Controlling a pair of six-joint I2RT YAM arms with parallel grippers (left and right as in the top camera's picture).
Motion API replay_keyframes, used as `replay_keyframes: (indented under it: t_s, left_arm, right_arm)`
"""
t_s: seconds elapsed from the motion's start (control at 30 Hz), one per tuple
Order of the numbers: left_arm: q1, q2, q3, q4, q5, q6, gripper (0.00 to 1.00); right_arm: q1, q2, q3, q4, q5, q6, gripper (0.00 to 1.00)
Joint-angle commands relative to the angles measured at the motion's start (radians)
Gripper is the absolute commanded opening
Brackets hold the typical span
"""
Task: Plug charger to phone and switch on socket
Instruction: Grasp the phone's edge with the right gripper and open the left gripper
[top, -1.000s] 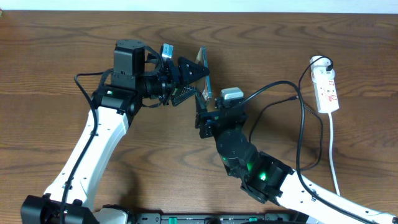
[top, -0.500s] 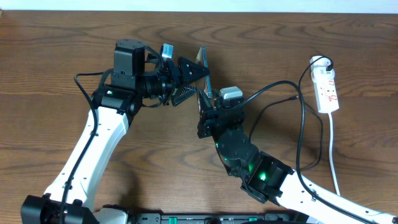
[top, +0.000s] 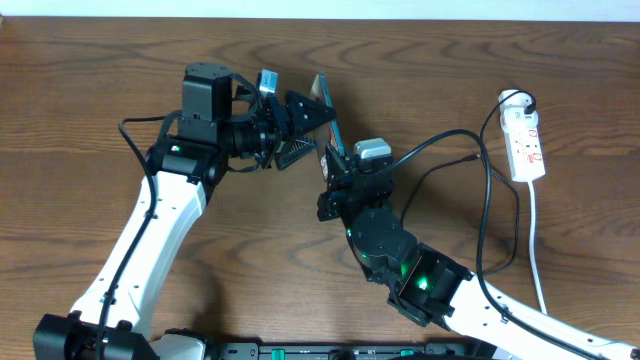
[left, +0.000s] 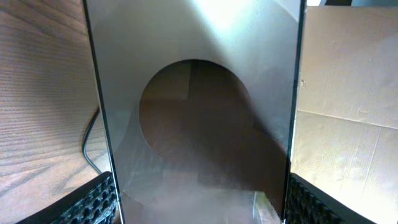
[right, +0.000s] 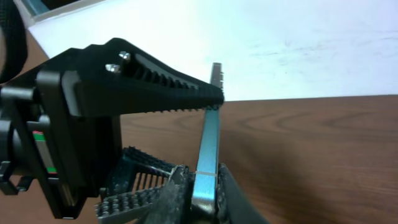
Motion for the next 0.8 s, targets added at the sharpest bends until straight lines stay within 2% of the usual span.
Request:
replay_keyframes:
  t_s: [0.0,0.1,0.33,0.67,0.77]
  left_arm:
    - [0.003,-0.022,0.002,0.008,0.043,0.001,0.73]
    - [0.003,-0.022,0.002,0.008,0.043,0.001,0.81]
    - [0.003,-0.022,0.002,0.009,0.031,0.045,0.98]
    - [0.004,-0.023,0.002,0.102,0.005,0.113,0.99]
    - [0.004,-0.025,0.002,0.089,0.005,0.193,0.99]
  right_arm:
    - [-0.006,0.002,0.013,0.005,0.002,-0.005,0.05]
    - [-0.006,0.000,0.013,0.005,0.002,-0.005,0.01]
    - [-0.006,-0.040,0.013,-0.005,0.026,-0.004,0.01]
    - [-0.036,-0.113,0.013,-0.169,0.112,0.188,0.01]
    - [-0.072,-0.161,0.013,-0.219,0.098,0.275,0.01]
